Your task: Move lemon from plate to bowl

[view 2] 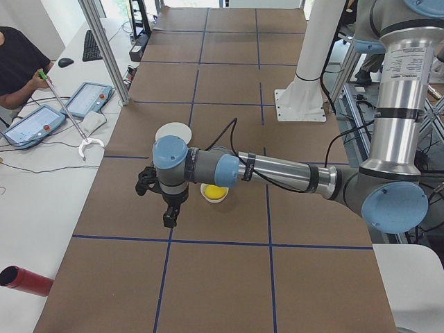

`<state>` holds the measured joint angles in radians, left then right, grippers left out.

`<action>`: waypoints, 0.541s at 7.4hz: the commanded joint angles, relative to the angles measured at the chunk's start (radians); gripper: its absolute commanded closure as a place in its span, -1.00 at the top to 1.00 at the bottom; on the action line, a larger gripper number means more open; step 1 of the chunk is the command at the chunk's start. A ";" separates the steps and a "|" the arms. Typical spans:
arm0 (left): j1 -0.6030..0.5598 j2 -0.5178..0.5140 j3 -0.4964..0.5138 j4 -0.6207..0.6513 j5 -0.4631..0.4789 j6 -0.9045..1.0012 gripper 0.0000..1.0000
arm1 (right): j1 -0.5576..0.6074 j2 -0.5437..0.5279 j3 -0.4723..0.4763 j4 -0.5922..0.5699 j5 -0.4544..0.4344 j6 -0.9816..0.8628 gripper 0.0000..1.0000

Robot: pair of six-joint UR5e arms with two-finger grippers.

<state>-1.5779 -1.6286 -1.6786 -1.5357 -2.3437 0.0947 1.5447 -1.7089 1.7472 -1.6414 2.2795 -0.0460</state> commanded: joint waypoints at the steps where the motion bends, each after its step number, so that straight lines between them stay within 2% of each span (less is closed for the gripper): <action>1: -0.045 0.003 0.011 0.014 0.007 0.006 1.00 | 0.000 0.000 0.000 0.000 0.000 0.000 1.00; 4: -0.082 0.039 0.005 -0.011 0.009 0.056 1.00 | 0.000 0.000 0.000 0.000 0.000 0.000 1.00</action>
<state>-1.6326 -1.5977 -1.6660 -1.5369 -2.3353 0.1362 1.5447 -1.7089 1.7472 -1.6413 2.2795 -0.0460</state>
